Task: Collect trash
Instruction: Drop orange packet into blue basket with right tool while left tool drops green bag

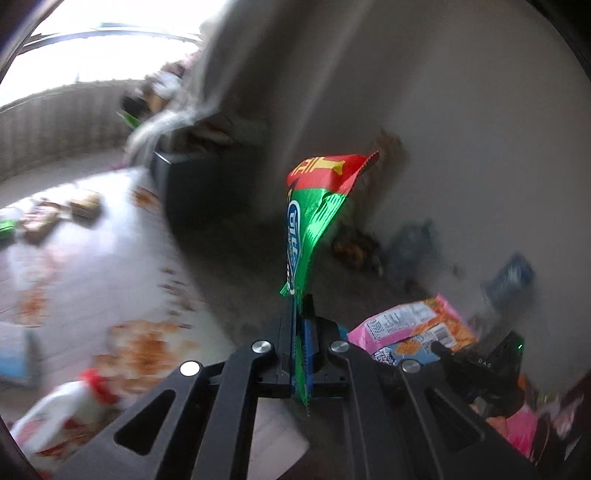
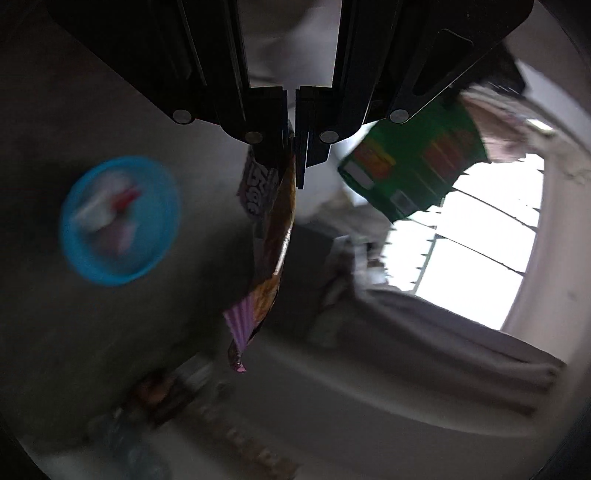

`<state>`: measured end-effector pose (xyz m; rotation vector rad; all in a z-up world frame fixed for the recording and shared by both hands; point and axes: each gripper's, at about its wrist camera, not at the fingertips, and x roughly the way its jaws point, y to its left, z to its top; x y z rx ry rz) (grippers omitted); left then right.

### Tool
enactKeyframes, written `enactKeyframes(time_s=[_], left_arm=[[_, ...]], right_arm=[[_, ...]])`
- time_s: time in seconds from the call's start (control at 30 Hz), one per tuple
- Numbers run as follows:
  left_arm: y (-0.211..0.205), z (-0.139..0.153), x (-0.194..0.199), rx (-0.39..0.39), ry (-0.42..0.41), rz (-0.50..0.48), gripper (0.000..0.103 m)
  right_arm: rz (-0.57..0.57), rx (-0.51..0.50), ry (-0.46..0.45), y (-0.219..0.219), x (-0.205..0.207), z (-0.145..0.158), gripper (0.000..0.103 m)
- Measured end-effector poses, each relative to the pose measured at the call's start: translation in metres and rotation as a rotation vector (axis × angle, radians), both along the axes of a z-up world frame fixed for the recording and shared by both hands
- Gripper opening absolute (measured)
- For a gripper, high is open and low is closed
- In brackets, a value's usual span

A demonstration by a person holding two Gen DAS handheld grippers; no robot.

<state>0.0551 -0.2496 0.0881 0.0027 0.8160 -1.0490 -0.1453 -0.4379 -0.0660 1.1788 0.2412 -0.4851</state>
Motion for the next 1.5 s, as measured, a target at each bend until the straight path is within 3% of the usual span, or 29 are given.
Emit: enactKeyframes(time_s=[0.13,0.2,0.3,0.43,0.47,0.53,0.6,0.67,0.8,0.9,1.1,1.17,1.23,1.3,1.37,1.5], left_arm=[[-0.083,-0.045,-0.011,0.120,0.040,-0.097,0.003],[-0.118,-0.069,-0.011,0.176,0.073,-0.124,0.003],[-0.145,-0.092,-0.007,0.221,0.093,-0.131,0.003],[-0.163,-0.112,-0.001,0.260,0.126,-0.114,0.003],[-0.165,-0.116,0.002,0.267,0.126,-0.110,0.003],[-0.169,-0.122,0.005,0.284,0.126,-0.106,0.003],[-0.171,-0.125,0.005,0.298,0.128,-0.104,0.003],[-0.176,-0.130,0.006,0.313,0.136,-0.106,0.003],[-0.188,-0.138,0.008,0.325,0.147,-0.119,0.003],[-0.203,-0.146,0.002,0.334,0.187,-0.145,0.003],[-0.254,-0.180,-0.013,0.338,0.371,-0.205,0.004],[-0.275,-0.204,-0.017,0.380,0.430,-0.221,0.010],[-0.290,-0.231,-0.020,0.507,0.418,-0.190,0.047],[-0.285,-0.247,-0.014,0.575,0.385,-0.088,0.048],[-0.273,-0.246,-0.008,0.571,0.413,-0.033,0.049],[-0.254,-0.219,0.004,0.555,0.382,0.024,0.049]], right_arm=[[-0.039,-0.085,0.212,-0.009,0.006,-0.020,0.001],[-0.039,-0.177,0.363,-0.012,0.028,-0.031,0.001],[-0.013,-0.326,0.584,-0.025,0.052,-0.051,0.002],[0.093,-0.542,0.899,-0.026,0.120,-0.117,0.006],[0.119,-0.579,0.954,-0.023,0.134,-0.134,0.009],[0.176,-0.639,1.072,-0.017,0.159,-0.179,0.035],[0.221,-0.647,1.131,-0.019,0.163,-0.207,0.045],[0.252,-0.615,1.159,-0.016,0.169,-0.228,0.046],[0.224,-0.581,1.044,-0.001,0.153,-0.217,0.066],[0.189,-0.532,0.986,-0.010,0.136,-0.205,0.066],[0.067,-0.335,0.872,-0.006,0.081,-0.188,0.066],[0.034,-0.282,0.868,-0.007,0.063,-0.192,0.066],[0.011,-0.232,0.874,-0.007,0.045,-0.197,0.066],[-0.003,-0.198,0.876,-0.002,0.033,-0.198,0.066],[-0.019,-0.180,0.876,0.002,0.022,-0.198,0.066],[-0.026,-0.164,0.874,0.005,0.014,-0.201,0.066]])
